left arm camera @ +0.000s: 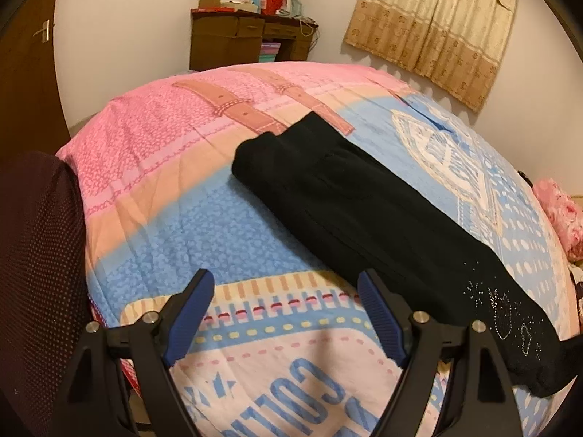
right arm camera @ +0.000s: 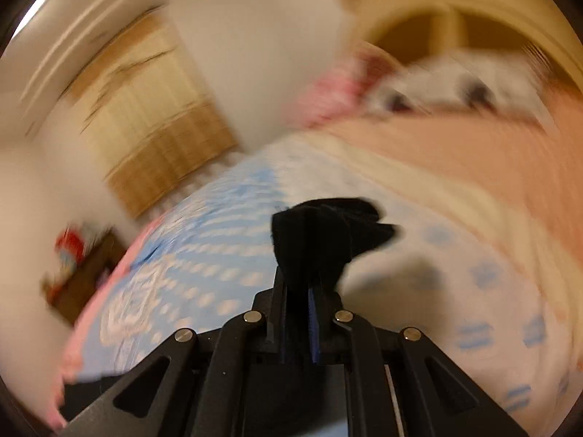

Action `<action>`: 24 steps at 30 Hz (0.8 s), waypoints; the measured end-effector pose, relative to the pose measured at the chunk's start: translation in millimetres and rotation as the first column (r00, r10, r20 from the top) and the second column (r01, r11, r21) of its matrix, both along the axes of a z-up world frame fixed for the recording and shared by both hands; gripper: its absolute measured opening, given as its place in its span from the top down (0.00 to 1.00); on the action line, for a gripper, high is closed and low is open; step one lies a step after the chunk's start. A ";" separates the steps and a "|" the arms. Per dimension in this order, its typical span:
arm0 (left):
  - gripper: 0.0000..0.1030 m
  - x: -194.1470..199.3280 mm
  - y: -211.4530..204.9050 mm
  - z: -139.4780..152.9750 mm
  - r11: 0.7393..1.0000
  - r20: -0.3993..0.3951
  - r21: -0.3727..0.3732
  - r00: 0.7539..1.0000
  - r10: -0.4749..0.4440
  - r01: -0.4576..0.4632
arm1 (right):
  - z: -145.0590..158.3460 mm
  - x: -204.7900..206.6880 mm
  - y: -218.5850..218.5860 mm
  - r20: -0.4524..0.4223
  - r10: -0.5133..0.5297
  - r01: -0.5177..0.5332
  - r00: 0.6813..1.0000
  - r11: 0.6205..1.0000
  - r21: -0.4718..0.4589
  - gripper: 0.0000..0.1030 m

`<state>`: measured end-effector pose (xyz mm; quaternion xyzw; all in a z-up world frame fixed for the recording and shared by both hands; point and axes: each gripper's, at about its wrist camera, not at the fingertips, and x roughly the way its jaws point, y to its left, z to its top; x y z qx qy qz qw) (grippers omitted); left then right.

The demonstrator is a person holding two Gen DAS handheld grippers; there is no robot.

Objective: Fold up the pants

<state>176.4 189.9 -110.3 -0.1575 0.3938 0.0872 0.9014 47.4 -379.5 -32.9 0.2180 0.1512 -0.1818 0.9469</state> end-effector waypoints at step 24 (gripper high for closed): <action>0.19 3.0 26.1 -21.5 0.997 -0.026 -0.074 1.000 0.008 -0.010 | -79.4 65.1 341.2 -0.403 0.666 -0.778 0.628 0.546 -0.311 0.23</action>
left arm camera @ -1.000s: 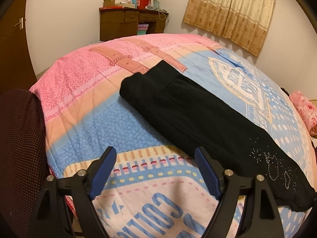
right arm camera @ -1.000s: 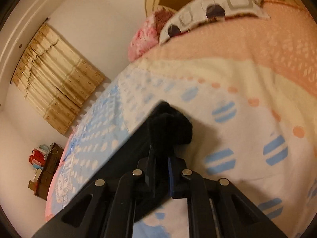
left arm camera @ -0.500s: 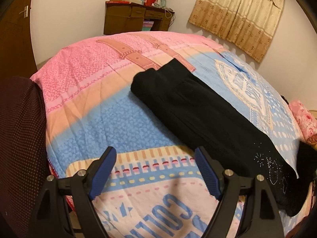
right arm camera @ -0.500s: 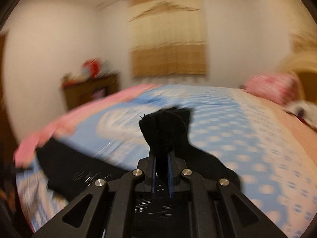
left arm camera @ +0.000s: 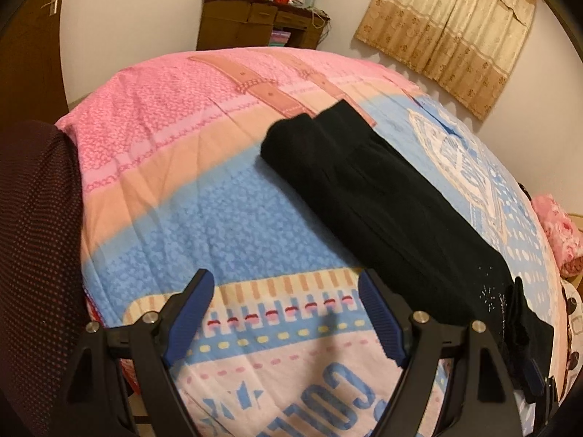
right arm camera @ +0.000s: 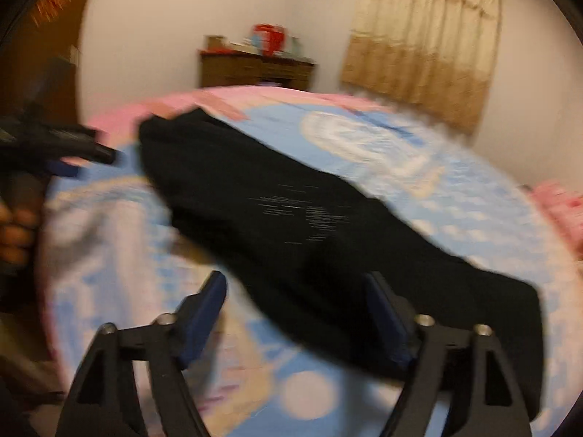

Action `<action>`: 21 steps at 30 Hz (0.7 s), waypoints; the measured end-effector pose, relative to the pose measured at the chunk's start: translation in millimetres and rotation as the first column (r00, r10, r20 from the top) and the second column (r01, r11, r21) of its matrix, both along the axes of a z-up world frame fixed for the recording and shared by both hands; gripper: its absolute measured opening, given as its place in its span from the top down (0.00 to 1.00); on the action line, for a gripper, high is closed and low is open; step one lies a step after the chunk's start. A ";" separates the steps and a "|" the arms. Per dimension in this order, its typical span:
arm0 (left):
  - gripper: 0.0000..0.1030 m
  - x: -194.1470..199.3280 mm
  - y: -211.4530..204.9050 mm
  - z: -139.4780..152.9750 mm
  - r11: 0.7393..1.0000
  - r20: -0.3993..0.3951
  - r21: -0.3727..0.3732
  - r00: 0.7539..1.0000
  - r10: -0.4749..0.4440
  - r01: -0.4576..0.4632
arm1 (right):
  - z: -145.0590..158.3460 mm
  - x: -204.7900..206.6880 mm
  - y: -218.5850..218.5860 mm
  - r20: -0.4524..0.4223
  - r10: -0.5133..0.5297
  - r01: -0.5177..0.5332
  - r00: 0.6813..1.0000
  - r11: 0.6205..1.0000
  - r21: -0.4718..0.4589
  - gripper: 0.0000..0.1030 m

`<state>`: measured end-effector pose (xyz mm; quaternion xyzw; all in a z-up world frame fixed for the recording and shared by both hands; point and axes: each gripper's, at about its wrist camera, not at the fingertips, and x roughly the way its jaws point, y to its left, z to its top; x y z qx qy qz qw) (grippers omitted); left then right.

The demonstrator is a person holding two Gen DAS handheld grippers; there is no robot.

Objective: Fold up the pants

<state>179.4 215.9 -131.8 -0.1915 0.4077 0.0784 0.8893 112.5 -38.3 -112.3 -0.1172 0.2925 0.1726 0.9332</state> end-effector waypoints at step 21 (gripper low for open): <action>0.19 61.5 15.0 -2.7 0.988 0.064 -0.132 0.994 0.091 -0.082 | 11.8 15.8 -63.3 -0.147 -0.128 0.175 0.981 0.907 0.382 0.23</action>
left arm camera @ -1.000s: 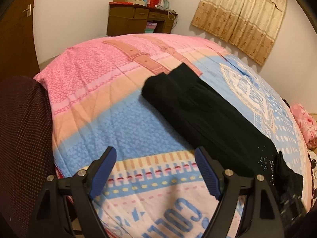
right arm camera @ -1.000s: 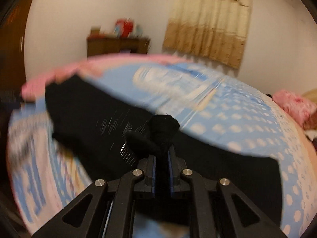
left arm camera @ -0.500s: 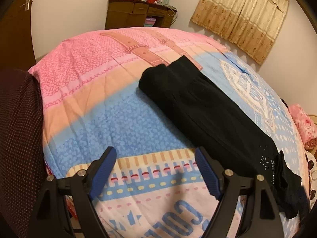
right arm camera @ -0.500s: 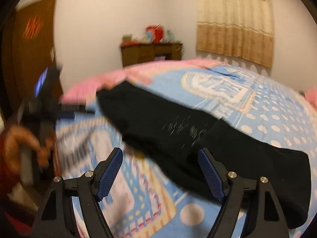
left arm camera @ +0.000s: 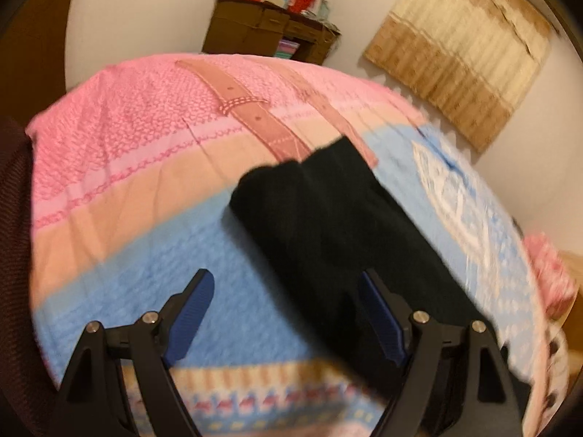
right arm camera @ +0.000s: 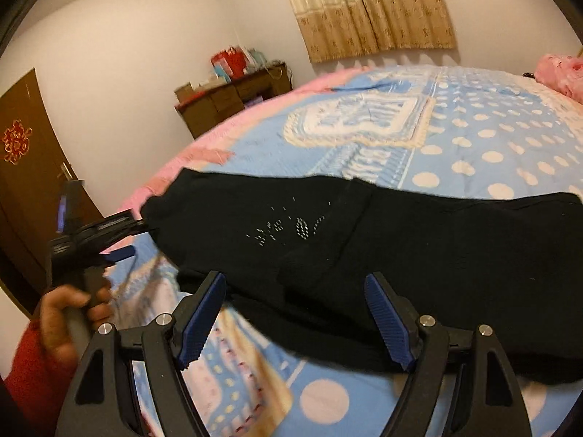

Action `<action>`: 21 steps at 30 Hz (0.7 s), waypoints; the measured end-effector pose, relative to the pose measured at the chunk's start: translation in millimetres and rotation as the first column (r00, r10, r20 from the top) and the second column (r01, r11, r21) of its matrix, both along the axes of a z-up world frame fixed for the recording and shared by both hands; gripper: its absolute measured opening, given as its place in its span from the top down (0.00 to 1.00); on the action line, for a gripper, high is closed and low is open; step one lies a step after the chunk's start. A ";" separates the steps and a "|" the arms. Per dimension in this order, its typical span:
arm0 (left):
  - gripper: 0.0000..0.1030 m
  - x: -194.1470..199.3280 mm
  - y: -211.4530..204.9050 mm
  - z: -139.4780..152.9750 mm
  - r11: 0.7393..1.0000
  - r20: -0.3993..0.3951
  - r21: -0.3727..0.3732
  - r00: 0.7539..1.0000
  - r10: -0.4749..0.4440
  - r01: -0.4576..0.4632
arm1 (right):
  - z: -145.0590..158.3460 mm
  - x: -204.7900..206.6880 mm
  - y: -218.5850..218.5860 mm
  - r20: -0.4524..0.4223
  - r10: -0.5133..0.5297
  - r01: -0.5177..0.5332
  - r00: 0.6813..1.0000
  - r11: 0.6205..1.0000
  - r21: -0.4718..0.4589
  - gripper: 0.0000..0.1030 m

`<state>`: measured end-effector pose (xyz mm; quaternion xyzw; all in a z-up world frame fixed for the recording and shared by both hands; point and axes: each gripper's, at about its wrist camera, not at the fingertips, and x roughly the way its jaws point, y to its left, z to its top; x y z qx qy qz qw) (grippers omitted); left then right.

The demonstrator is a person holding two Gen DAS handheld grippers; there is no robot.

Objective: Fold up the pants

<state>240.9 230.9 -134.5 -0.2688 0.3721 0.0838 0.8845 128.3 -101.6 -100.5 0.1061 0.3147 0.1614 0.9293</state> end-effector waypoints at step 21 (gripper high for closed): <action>0.80 21.8 -1.7 10.1 0.998 0.068 -0.031 0.996 0.059 -0.057 | 0.3 -55.2 -43.6 -0.048 -0.146 0.150 0.988 0.982 0.111 0.23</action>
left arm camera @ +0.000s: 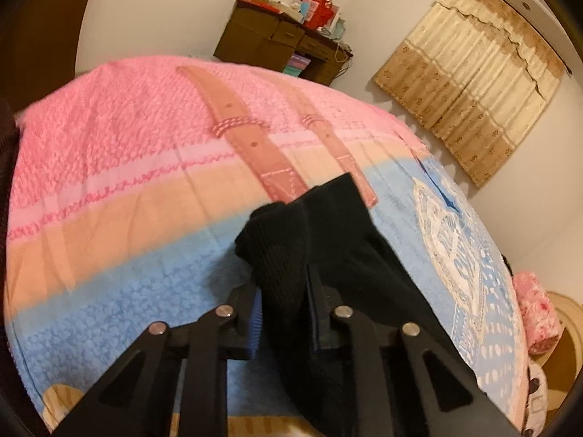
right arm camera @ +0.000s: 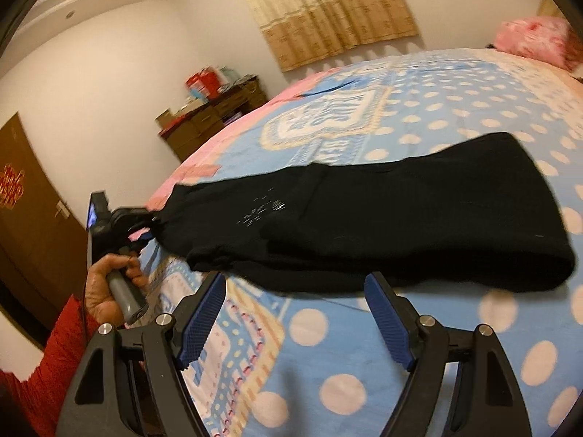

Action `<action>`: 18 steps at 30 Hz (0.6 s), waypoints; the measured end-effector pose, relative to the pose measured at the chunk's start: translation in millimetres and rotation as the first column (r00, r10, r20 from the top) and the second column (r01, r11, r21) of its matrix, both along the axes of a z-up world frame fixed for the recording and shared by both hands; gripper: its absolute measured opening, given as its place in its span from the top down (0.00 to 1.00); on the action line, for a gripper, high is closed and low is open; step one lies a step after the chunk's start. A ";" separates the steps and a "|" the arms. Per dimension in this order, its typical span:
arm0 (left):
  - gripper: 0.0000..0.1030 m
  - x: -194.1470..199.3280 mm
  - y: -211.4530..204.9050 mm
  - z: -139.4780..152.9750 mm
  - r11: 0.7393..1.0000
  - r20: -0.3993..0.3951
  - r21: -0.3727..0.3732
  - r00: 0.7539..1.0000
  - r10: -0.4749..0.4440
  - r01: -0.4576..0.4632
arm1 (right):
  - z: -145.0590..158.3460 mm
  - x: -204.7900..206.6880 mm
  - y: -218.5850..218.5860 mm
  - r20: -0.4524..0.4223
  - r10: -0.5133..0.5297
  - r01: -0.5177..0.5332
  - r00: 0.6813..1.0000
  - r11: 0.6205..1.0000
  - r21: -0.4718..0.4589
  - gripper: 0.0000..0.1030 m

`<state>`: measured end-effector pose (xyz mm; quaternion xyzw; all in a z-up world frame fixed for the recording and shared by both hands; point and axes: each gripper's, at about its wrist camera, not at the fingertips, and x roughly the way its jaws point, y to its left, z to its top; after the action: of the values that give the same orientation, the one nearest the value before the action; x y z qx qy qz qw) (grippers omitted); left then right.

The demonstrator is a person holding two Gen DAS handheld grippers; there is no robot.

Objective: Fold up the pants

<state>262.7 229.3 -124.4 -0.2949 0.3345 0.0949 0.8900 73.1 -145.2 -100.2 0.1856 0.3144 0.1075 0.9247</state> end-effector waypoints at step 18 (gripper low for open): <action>0.81 -8.5 -12.3 11.9 0.997 0.011 0.074 1.000 -0.022 0.021 | 5.5 -36.1 -67.8 0.009 -0.225 0.224 0.974 0.973 0.046 0.23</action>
<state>254.2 217.0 -112.5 -0.2585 0.3288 0.0959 0.9032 37.0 -213.0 -94.7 0.2396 0.2824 0.0105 0.9288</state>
